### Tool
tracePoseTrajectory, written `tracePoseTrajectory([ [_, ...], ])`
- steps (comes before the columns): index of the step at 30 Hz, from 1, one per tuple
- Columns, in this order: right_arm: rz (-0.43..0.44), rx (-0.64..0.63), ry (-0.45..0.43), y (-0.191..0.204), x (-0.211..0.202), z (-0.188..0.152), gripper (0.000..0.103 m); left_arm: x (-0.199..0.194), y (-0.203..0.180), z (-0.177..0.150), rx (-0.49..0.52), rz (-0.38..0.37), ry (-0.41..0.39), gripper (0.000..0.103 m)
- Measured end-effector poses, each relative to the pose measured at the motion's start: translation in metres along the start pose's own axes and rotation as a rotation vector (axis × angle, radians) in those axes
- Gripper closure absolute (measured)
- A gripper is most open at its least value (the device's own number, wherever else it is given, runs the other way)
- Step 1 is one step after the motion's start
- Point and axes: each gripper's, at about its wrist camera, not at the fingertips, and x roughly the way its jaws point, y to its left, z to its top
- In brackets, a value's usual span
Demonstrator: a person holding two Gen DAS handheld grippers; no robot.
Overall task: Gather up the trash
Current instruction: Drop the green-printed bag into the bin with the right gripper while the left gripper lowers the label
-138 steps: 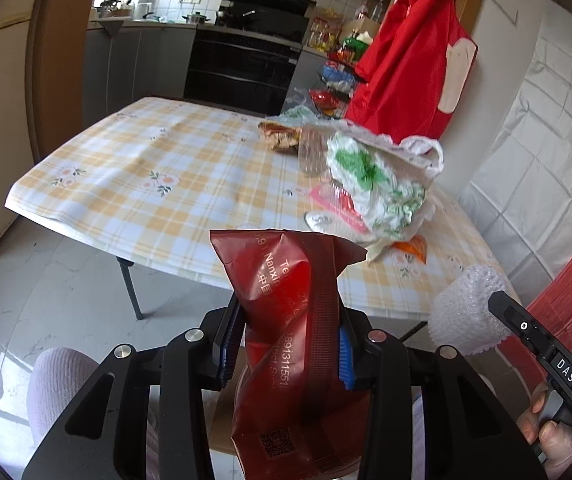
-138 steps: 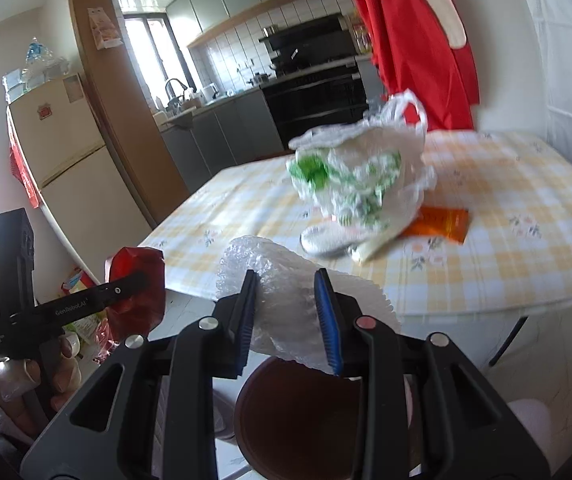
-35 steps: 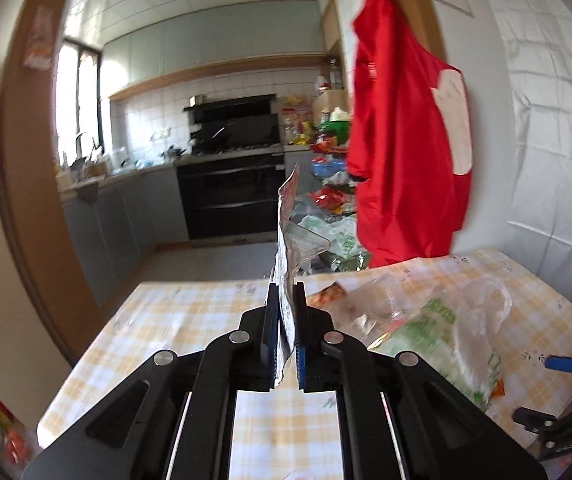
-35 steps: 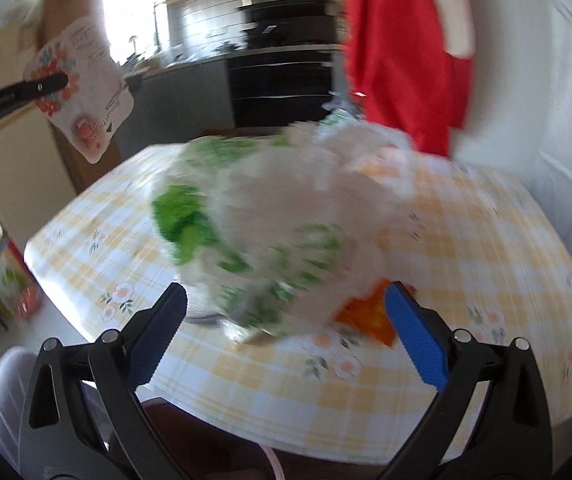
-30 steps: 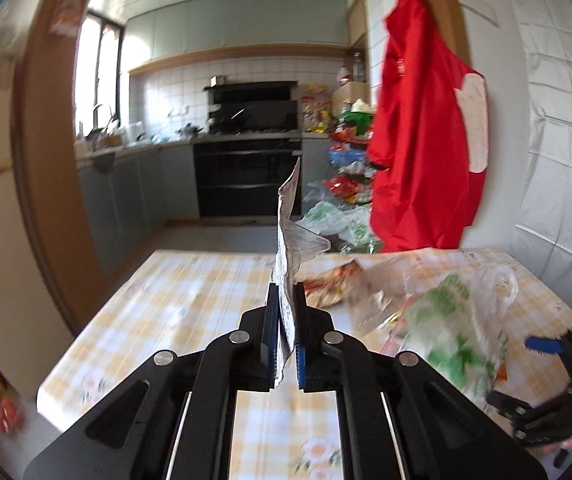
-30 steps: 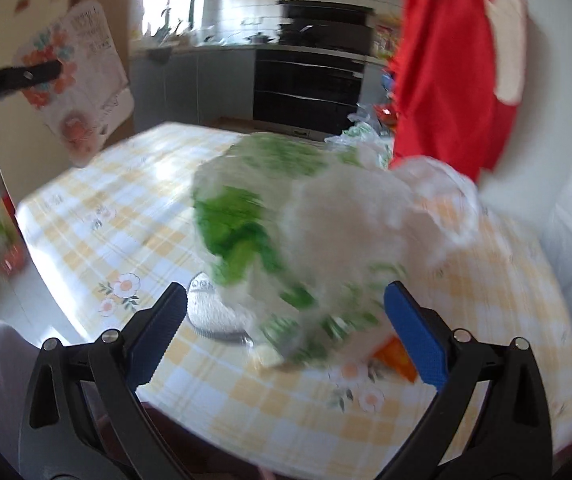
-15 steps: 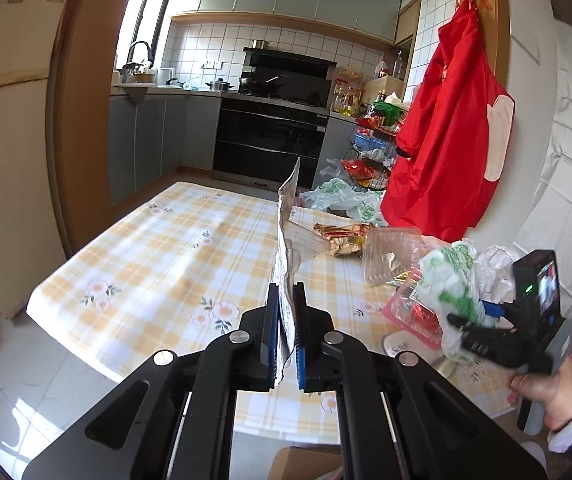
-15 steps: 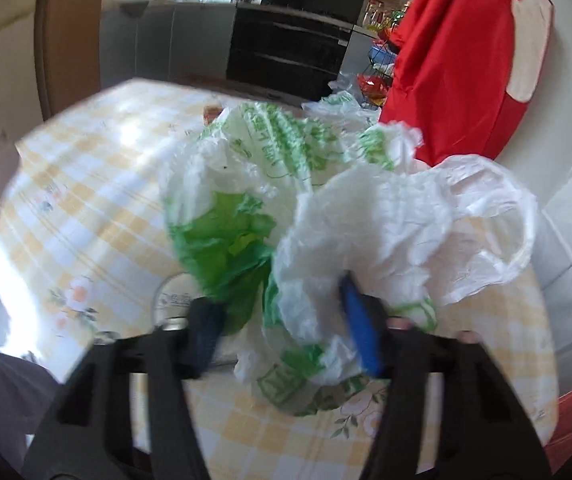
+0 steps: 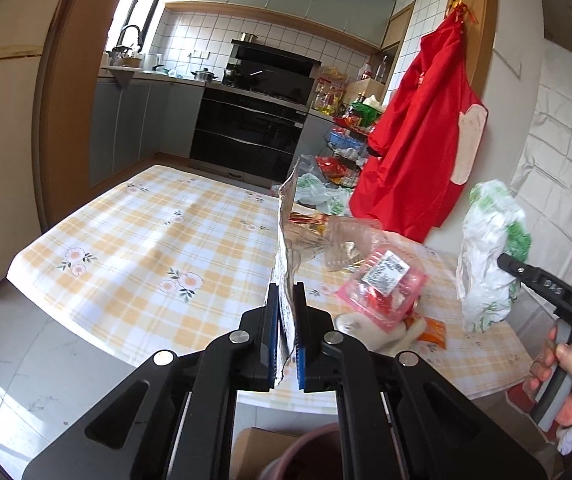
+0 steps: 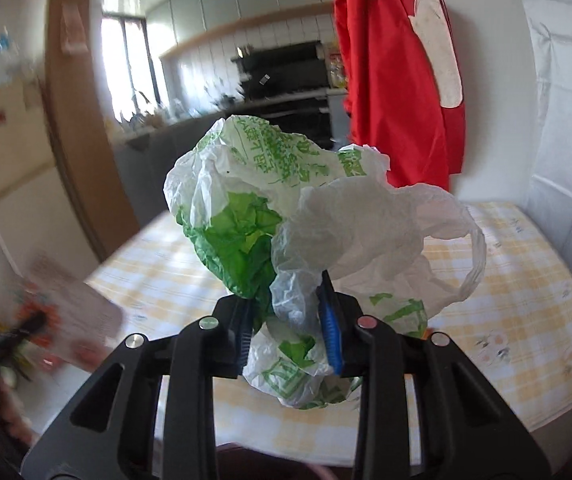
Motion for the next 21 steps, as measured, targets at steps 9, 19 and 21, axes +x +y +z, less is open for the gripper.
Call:
tracePoseTrajectory([
  [9,0.172,0.074,0.064,0.024,-0.046,-0.050,0.071,-0.034,-0.031,-0.008,0.026,-0.042,0.000,0.096],
  [19,0.241,0.239,0.271,0.024,-0.057,-0.136,0.071,-0.059,-0.043,-0.055,0.012,-0.047,0.059,0.096],
  [21,0.257,0.263,0.308,0.024,-0.054,-0.147,0.071,-0.053,-0.041,-0.060,0.001,-0.043,0.084,0.096],
])
